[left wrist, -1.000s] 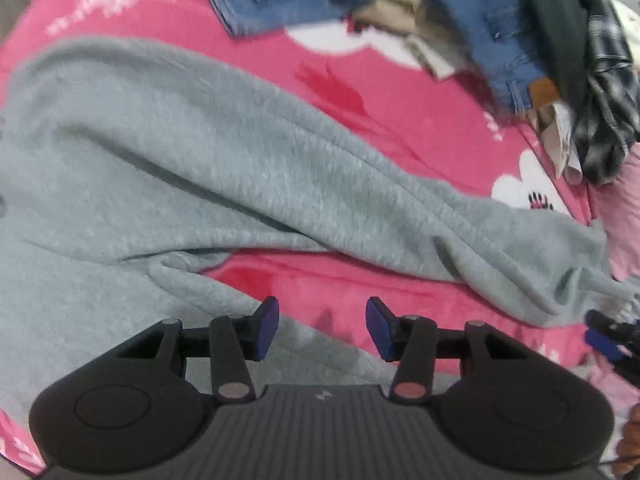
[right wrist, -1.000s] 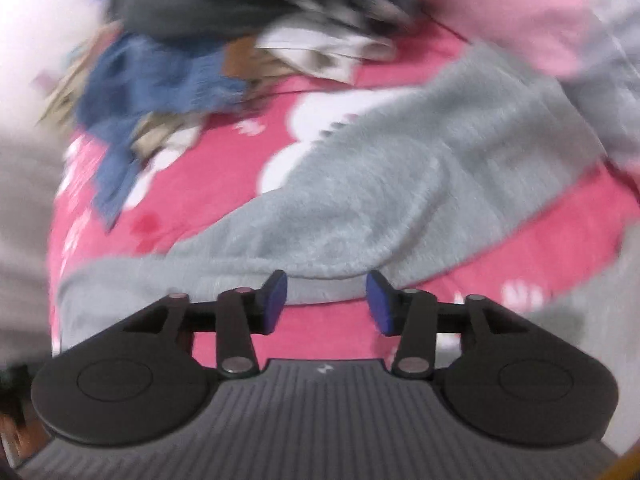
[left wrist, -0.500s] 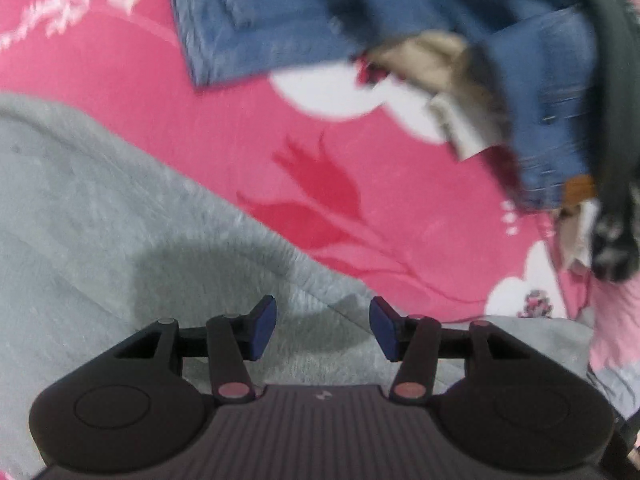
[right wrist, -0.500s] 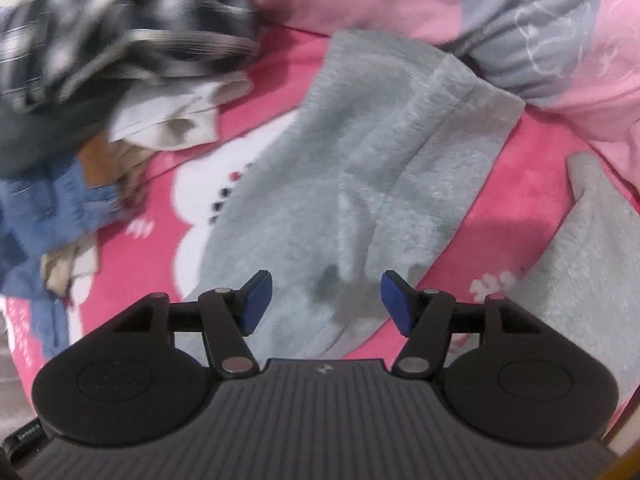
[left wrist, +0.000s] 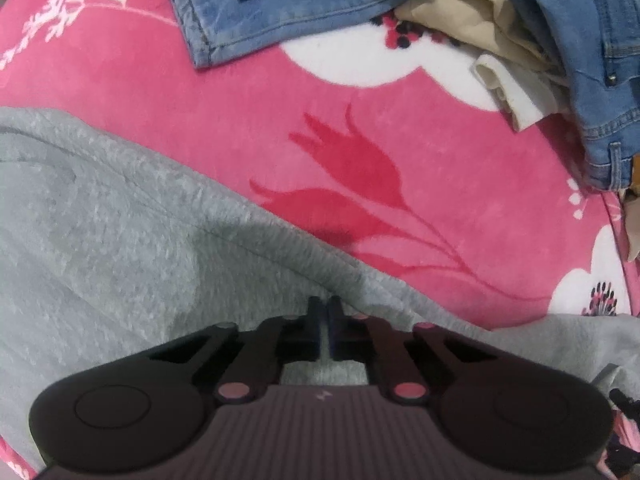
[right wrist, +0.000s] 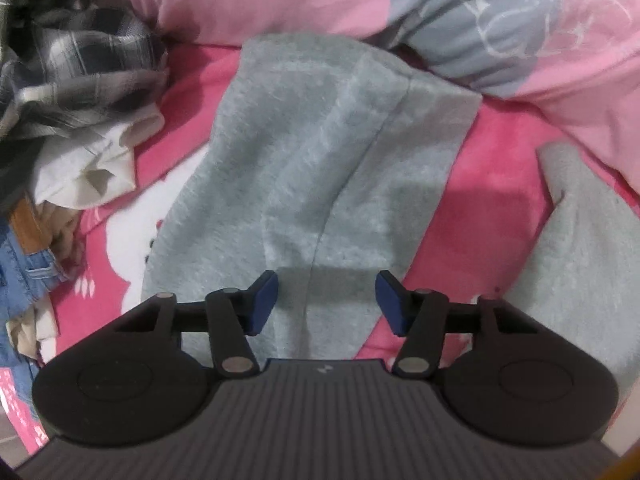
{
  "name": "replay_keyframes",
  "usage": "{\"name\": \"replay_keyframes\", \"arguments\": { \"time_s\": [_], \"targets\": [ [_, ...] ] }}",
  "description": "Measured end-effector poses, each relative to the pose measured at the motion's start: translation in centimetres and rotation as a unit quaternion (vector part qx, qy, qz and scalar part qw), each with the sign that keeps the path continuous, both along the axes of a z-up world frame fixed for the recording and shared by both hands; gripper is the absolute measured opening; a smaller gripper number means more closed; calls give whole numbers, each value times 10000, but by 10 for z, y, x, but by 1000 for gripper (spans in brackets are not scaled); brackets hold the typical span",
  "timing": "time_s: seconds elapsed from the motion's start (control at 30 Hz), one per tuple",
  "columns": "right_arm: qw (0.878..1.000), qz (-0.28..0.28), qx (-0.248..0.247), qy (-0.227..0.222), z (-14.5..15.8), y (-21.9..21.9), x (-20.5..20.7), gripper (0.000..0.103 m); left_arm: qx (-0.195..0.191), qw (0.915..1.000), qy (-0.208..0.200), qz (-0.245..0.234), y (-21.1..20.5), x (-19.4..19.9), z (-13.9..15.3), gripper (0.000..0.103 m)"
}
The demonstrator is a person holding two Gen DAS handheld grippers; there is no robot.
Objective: Fold clothes
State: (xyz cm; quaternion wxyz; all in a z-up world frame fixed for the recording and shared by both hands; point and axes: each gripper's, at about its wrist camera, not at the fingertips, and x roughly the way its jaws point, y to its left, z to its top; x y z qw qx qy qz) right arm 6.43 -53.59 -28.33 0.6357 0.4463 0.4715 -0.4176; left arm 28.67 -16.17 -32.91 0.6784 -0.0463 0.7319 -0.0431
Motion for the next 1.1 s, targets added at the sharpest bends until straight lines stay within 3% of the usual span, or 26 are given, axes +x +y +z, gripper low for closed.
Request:
{"name": "replay_keyframes", "arguments": {
  "time_s": [0.17, 0.3, 0.37, 0.4, 0.43, 0.57, 0.73, 0.83, 0.93, 1.1],
  "targets": [
    [9984, 560, -64, -53, 10, 0, 19, 55, 9, 9998, -154, -101, -4, -10, 7, 0],
    [9943, 999, -63, 377, -12, -4, 42, 53, 28, 9996, -251, -106, -5, -19, 11, 0],
    [9937, 973, -52, 550, -27, -8, 38, 42, -1, 9994, -350, -84, -2, -23, 15, 0],
    [9947, 870, 3, 542, -32, -11, 33, 14, -34, 9991, -425, -78, 1, -25, 18, 0],
    [9970, 669, 96, 390, -31, -15, 24, 4, -67, 9987, -499, -71, 3, -26, 22, 0],
    [9995, 293, -5, -147, -12, -18, -8, 3, -250, 9960, -857, 22, 18, -26, 40, 0],
    [9908, -53, -185, -1340, 31, -17, -32, 3, -577, 9881, -1380, 347, 41, -22, 70, 0],
    [9803, -58, -401, -1934, 54, -20, -24, 3, -696, 9812, -1701, 593, 46, -8, 80, 0],
    [9726, 220, -652, -2220, 67, -26, 10, 3, -738, 9746, -1965, 783, 51, 7, 86, 0],
    [9631, 590, -837, -2490, 63, -40, 80, 3, -865, 9691, -2127, 903, 56, 30, 85, 0]
  ]
}}
